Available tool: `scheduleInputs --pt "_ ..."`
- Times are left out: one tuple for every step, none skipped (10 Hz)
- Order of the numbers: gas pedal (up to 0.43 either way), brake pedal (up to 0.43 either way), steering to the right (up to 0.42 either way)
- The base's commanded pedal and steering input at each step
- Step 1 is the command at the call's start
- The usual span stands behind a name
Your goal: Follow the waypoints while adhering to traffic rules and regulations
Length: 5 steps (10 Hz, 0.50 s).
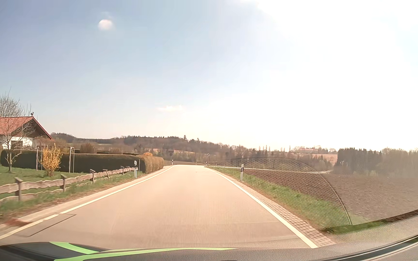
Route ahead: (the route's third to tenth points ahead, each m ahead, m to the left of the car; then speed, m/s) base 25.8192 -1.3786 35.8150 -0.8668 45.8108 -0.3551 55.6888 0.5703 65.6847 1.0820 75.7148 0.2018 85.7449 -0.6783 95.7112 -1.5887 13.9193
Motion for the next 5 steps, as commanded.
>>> scheduleInputs --pt "0.079 0.0 -0.01" --pt "0.079 0.0 -0.008" --pt "0.059 0.0 -0.006" --pt "0.047 0.0 -0.006" --pt "0.047 0.0 -0.006"
